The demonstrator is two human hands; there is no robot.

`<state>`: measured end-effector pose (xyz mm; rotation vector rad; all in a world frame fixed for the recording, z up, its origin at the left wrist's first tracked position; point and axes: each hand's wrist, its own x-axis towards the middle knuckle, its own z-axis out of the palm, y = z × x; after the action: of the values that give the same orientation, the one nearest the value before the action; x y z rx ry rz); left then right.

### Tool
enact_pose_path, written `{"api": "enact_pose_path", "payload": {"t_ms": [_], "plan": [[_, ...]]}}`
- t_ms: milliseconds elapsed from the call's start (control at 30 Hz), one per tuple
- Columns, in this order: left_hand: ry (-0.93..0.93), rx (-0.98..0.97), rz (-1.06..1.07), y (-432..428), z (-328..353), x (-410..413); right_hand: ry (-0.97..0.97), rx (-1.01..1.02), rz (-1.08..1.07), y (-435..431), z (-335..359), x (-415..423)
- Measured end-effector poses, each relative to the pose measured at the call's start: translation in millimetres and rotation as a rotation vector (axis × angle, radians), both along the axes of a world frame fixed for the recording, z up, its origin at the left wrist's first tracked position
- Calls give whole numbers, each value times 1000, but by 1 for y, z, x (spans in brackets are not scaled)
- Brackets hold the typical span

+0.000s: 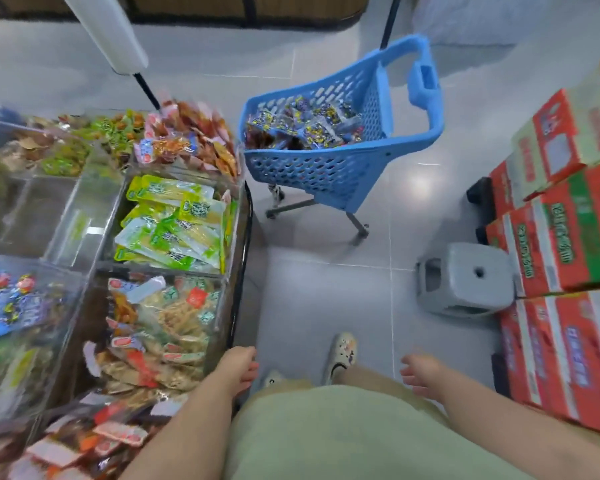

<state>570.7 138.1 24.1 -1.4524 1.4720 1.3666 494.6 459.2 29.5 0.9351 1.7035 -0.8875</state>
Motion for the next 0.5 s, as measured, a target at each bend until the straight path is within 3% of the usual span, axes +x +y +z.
{"api": "enact_pose_path", "payload": {"t_ms": [233, 400, 500], "plan": [[234, -128, -115, 33, 7, -80, 87, -60, -103, 29, -1, -75], [178, -149, -236, 28, 11, -117, 115, -90, -159, 32, -1, -115], [93, -168, -461, 17, 7, -137, 71, -87, -185, 29, -8, -125]]}}
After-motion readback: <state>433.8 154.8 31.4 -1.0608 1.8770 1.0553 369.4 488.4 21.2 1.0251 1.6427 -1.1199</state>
